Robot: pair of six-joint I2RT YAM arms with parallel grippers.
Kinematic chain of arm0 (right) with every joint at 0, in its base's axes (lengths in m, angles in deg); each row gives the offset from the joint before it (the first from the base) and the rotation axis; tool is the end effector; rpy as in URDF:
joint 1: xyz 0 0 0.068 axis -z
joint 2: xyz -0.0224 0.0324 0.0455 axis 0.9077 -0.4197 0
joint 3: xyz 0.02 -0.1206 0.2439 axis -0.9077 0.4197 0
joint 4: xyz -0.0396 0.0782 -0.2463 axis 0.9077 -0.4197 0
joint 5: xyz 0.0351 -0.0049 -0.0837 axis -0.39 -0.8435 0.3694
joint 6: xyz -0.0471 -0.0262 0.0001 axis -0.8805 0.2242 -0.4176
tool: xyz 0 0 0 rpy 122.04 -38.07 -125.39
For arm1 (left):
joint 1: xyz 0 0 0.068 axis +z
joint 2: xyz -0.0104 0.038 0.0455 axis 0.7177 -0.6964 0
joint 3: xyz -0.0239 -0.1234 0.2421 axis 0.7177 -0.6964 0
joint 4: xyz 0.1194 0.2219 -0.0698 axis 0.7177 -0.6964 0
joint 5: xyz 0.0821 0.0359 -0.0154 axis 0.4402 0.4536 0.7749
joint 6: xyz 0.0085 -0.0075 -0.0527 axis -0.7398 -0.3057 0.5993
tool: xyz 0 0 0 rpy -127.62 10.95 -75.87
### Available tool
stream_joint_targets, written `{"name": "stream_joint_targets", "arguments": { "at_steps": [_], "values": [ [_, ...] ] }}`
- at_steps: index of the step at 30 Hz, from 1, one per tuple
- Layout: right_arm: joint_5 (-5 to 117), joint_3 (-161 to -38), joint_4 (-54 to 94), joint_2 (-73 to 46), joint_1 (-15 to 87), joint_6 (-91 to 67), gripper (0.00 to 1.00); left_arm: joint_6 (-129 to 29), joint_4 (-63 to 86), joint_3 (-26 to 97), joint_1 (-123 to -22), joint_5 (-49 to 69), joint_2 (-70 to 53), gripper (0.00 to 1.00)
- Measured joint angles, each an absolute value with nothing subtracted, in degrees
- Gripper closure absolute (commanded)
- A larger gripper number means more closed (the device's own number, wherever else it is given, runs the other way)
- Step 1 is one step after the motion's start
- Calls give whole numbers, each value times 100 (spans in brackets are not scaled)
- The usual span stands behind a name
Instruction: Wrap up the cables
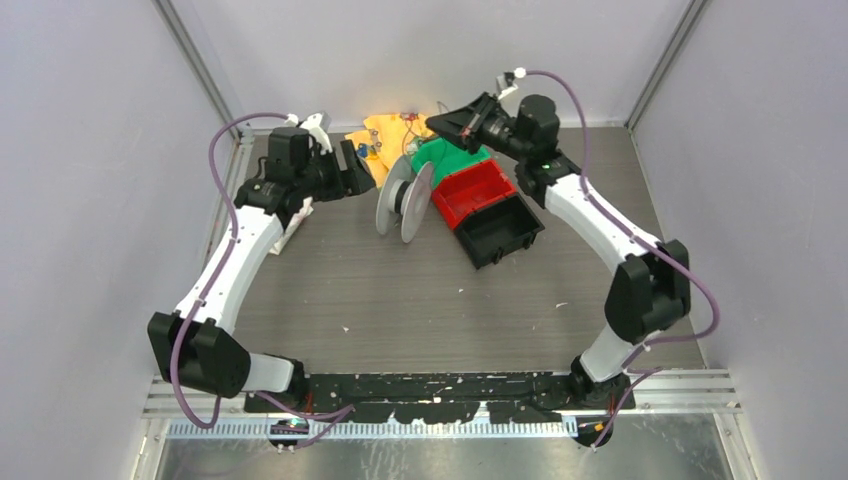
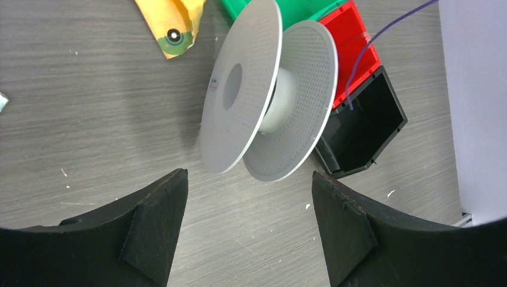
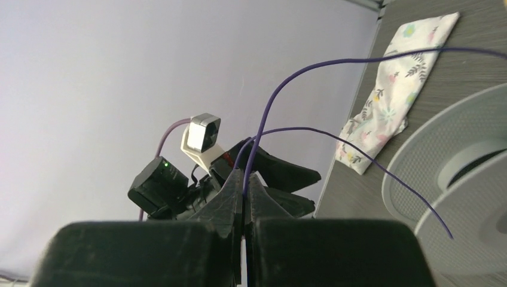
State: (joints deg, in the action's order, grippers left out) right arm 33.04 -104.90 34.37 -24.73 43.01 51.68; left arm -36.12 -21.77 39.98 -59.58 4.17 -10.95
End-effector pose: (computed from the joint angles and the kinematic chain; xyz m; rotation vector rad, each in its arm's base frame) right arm 0.3514 0.1626 0.3940 0.2572 1.7704 1.6292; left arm 0.2899 -0.0798 0.3704 -0.0741 2.1819 -0.6653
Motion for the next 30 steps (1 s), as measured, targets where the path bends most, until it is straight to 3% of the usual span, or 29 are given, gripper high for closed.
{"name": "stream_joint_targets", "arguments": {
  "at_steps": [6, 18, 30],
  "values": [
    [3043, -10844, 4127, -3212, 4010, 5404, 99, -3481, -1927, 3716, -5929, 400, -1077, 23],
    [3078, -11168, 5002, -3581, 3864, 5627, 99, -3285, -1333, 3180, -5929, 398, -1025, 24],
    [3170, -10223, 6964, -4231, 3827, 6250, 99, -3081, -891, 3119, -5980, 396, -1027, 25]
  ]
}}
